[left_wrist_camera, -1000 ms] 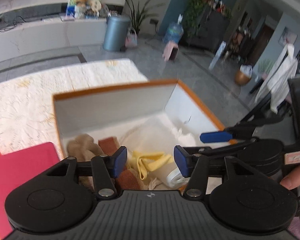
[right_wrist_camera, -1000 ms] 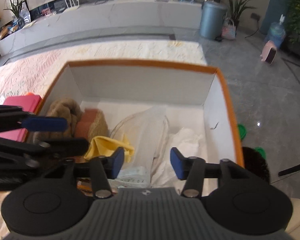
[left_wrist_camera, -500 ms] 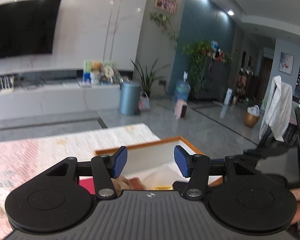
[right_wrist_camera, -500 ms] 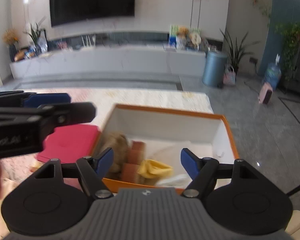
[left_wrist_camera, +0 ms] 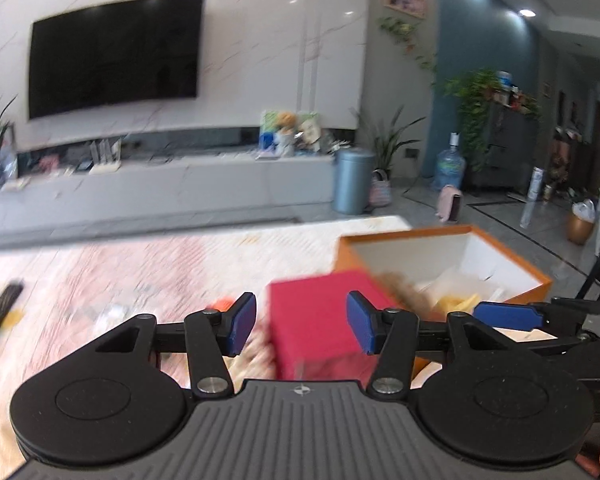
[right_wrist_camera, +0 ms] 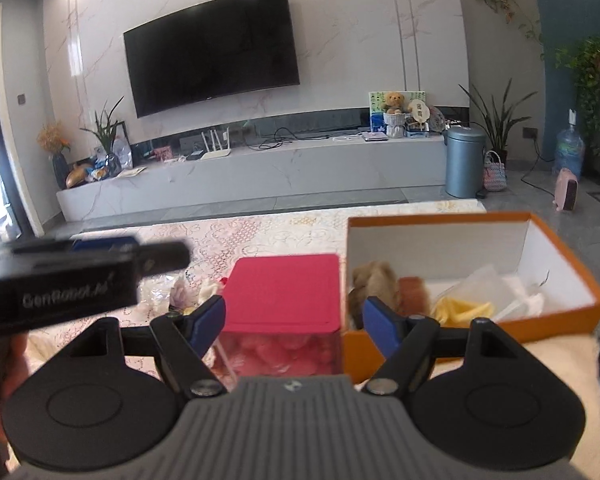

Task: Organize soft objects
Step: 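Move both tools back over the snack packet and crochet scrunchie, then grasp the yellow snack packet with the left gripper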

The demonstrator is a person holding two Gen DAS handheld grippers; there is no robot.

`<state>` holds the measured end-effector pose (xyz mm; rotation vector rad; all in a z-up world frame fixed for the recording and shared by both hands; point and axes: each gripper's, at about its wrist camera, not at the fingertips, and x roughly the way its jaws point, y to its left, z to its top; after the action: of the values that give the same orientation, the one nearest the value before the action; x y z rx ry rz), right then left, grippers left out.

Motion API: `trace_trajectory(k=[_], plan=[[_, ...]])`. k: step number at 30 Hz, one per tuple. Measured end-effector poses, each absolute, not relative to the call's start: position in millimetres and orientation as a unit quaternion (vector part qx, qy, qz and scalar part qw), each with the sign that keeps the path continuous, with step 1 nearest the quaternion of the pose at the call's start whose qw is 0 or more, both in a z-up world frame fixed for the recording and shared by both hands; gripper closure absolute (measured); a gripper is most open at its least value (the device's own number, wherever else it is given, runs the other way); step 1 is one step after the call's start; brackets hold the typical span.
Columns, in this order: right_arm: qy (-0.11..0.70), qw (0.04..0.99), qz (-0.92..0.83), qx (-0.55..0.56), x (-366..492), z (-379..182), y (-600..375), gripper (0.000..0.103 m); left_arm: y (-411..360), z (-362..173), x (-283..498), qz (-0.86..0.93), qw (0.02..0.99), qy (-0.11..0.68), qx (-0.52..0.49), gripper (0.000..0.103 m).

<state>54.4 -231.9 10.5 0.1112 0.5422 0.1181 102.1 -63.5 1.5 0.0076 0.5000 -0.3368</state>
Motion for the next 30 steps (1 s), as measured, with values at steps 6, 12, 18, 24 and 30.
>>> trace_trajectory(k=[6,12,18,24,30], plan=[[0.290,0.953,0.048,0.072,54.1,-20.5,-203.8,0.028,-16.9,-21.8,96.1,-0.130,0.951,0.279,-0.012,0.047],[0.285,0.955,0.072,0.038,55.0,-26.6,-180.3,0.029,20.5,-35.3,89.7,-0.106,0.951,0.290,-0.024,0.056],[0.295,0.948,0.114,0.021,65.8,-39.1,-155.1,0.048,44.8,-51.2,93.4,-0.112,0.943,0.309,-0.044,0.062],[0.321,0.938,0.129,-0.002,84.9,-58.4,-133.1,0.062,54.1,-70.7,103.3,-0.120,0.931,0.341,-0.058,0.069],[0.326,0.935,0.132,-0.043,105.6,-60.3,-116.9,0.068,56.5,-72.2,125.3,-0.149,0.918,0.360,-0.071,0.069]])
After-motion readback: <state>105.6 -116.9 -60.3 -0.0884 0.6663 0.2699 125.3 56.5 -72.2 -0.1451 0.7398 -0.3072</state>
